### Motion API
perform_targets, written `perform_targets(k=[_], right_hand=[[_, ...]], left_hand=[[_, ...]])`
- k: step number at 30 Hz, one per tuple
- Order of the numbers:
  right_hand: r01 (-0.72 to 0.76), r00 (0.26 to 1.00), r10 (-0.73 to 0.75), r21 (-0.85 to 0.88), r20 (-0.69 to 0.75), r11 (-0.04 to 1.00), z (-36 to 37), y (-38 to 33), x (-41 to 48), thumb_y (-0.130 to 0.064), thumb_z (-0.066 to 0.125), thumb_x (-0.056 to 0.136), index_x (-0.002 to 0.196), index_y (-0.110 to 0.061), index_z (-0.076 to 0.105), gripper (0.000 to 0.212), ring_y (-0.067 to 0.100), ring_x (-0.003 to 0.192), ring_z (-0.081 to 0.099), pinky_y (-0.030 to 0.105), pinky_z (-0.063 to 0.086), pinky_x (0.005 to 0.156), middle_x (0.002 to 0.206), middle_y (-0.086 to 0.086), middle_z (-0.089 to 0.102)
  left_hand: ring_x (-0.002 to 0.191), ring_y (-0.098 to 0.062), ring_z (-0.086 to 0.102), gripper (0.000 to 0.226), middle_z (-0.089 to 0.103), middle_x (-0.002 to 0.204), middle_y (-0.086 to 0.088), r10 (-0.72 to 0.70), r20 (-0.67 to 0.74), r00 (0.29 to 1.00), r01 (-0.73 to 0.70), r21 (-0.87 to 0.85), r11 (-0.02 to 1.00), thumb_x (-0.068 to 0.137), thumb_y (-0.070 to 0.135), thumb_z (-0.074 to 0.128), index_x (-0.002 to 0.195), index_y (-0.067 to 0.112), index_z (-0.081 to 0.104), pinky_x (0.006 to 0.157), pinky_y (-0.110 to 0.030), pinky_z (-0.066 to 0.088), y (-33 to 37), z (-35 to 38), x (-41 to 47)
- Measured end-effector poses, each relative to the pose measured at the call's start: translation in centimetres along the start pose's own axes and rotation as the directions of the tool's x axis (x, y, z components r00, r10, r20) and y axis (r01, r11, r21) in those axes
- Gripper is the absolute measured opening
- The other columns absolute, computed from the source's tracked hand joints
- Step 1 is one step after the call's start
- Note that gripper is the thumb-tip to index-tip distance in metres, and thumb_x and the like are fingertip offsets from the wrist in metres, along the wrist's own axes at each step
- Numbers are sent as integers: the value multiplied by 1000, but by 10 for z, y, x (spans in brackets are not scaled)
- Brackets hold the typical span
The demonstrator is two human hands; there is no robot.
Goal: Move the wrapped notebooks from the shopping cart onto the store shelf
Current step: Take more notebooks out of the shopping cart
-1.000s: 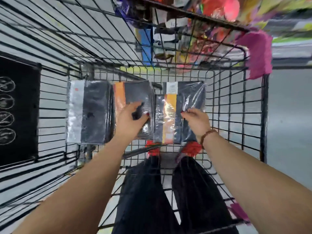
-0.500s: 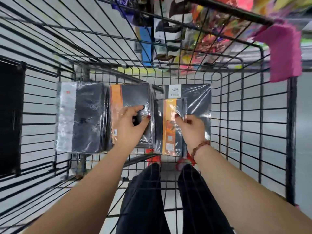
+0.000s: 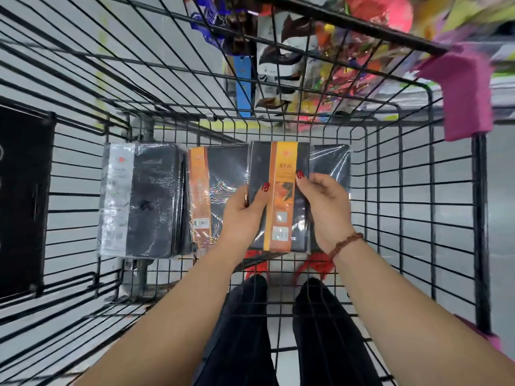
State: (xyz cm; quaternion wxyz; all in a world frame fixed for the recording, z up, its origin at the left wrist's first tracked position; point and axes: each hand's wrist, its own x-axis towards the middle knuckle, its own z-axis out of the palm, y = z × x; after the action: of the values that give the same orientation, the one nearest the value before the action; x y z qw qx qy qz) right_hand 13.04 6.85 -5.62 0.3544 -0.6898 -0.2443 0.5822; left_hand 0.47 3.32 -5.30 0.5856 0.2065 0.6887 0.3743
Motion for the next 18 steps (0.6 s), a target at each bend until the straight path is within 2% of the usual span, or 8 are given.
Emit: perform_targets(k=[3,5,7,10,12,14,16,18], right_hand=[[38,998,-43,-105,-46,994,-10,5,3,-19,70,82,88,-20,68,6,8,88,63,21,52,81,91,-2,69],[88,978,-126,-215,-167,973,-25,11,10,-20,72,80,95,-19,68,15,9,90,62,26,53,85,101,3,67],[90,953,-178,-332,-245,939,-41,18,16,-26,75,76,107,-17,66,33,13,100,58,29,51,92,113,4,60],[120,948,-252,-518,-193,847,-52,28,17,-30,79,72,121,-12,57,56,15,112,50,25,40,100,120,2,49],[135,936,-298,-594,-186,793,-49,32,18,-31,80,70,124,-8,54,64,13,113,45,22,36,99,121,5,48],[98,938,-266,-566,-222,819,-44,30,19,-35,80,67,120,-12,55,63,11,106,46,23,39,95,116,0,48],[39,957,-163,-453,-239,891,-41,31,22,-43,79,63,108,-17,60,56,16,98,58,31,51,89,109,1,58],[-32,970,-53,-340,-238,940,-41,30,23,-42,79,64,102,-14,62,50,17,89,64,36,57,80,101,4,65]], left_hand=[[74,-22,64,18,69,85,-13,-30,-65,997,30,13,999,92,32,58,85,16,60,71,-39,52,-4,-7,5],[78,-26,67,19,71,90,-12,-25,-74,997,28,36,999,92,34,57,89,16,60,72,-39,53,-5,-15,10],[78,-25,68,19,72,89,-11,-17,-92,996,27,99,995,92,35,57,92,17,61,69,-36,54,-7,-25,15],[72,-30,63,19,68,81,-13,-23,-126,992,47,195,980,90,38,59,83,21,60,65,-37,50,-9,-41,22],[68,-28,61,23,66,78,-17,-23,-119,993,52,248,967,90,39,59,81,18,60,65,-40,51,-9,-47,25],[60,-28,53,28,59,71,-21,-13,-113,994,44,274,961,89,39,60,79,13,57,59,-41,46,-9,-50,26],[57,-32,50,34,57,70,-25,15,-100,995,16,298,954,88,41,60,84,7,59,57,-39,45,-10,-52,26],[53,-24,43,38,50,65,-22,19,-85,996,9,319,948,89,40,60,91,1,58,52,-33,37,-12,-54,24]])
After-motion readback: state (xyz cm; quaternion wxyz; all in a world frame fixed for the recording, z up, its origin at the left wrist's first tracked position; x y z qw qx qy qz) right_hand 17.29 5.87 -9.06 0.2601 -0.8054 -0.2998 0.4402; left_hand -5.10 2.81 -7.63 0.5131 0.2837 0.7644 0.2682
